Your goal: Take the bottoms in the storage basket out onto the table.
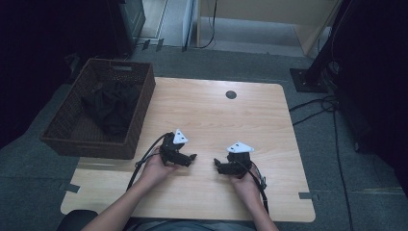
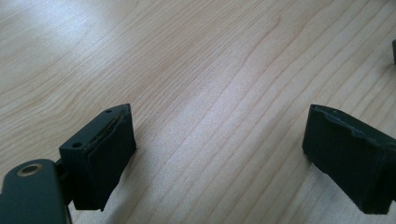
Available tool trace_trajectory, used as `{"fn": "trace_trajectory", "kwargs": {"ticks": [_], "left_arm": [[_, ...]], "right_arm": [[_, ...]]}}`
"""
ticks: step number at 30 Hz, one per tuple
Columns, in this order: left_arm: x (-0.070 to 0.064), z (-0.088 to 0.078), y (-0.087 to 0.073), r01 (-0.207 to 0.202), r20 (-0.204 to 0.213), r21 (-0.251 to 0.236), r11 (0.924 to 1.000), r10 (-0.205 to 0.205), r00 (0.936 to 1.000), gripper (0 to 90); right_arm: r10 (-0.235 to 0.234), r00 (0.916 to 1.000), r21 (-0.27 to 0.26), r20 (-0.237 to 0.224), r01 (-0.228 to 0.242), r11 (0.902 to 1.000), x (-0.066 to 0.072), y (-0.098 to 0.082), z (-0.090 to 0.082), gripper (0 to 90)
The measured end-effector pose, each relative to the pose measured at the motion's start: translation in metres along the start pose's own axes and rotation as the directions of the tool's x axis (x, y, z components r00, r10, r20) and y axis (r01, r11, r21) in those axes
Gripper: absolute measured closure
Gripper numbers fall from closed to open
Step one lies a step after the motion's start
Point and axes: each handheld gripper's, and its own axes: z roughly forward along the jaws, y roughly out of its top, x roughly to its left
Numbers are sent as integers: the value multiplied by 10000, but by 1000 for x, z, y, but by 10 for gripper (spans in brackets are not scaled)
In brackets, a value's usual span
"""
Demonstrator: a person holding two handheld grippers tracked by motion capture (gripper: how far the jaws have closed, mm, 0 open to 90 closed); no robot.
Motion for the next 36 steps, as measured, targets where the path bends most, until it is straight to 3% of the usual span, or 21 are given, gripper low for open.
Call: {"fn": "trace_trajectory", "kwargs": {"ticks": [19,21,25,27,31,36], "left_arm": [[-1,-1,-1,207,-144,-61,9998,-208,9997,96],[-1,-3,-2,245,-206,-181,9995,-249,9995,159],[-1,-4,-3,276,-253,-196,9994,-281,9993,187],[-1,-6,-3,353,-266,-281,9990,-360,9990,338],[3,-12,2,670,85,106,9977,-671,9977,329],[11,-26,10,1179,422,237,9927,-1189,9920,361]], "right_arm": [[-20,10000,33,-26,20,10000,0,0,0,153],[-30,10000,26,-37,30,10000,0,0,0,153],[22,10000,35,-12,-22,10000,0,1,1,151],[10,10000,18,9,-10,10000,0,1,1,150],[-4,10000,4,-15,4,10000,1,4,4,143],[23,10000,25,-5,-23,10000,1,4,4,140]]}}
